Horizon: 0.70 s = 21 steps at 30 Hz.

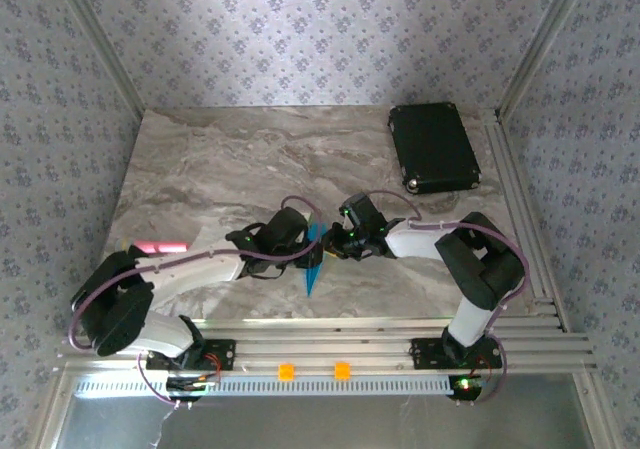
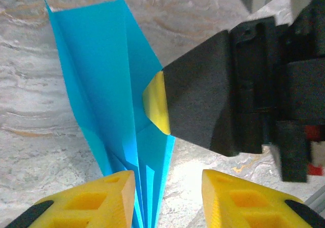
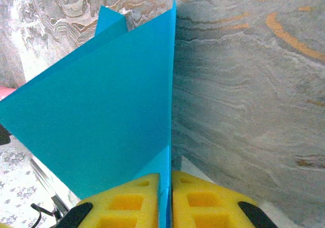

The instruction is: Fold a paper plane with a square sheet of paper (pick it up from the middle)

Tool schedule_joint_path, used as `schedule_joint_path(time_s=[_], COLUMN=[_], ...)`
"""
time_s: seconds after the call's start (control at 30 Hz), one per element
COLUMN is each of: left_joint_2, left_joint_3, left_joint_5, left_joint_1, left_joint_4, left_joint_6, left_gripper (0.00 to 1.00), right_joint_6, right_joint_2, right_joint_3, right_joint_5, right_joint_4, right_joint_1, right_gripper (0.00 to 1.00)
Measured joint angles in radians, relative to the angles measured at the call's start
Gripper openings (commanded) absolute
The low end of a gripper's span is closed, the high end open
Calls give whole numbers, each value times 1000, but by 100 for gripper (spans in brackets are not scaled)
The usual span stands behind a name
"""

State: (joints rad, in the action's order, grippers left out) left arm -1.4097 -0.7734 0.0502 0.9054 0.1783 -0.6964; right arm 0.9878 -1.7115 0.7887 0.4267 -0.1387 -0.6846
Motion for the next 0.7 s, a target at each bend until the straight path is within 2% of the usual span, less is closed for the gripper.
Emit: schedule_joint_path(time_s=[0.27,0.7], left_joint_2=[-89,-135], left_joint_3=[-16,-35], left_joint_5=[8,-14], left_joint_1=[0,0], left_joint_4=[2,8], left_joint_6=[-1,-1], left_gripper=[38,37], right_joint_6=[4,11], right_joint_2=[0,0], right_joint_3=[0,0], right_joint_5=[5,7], right_joint_4=[0,-1], right_joint_1=[0,0], right_gripper=[14,14])
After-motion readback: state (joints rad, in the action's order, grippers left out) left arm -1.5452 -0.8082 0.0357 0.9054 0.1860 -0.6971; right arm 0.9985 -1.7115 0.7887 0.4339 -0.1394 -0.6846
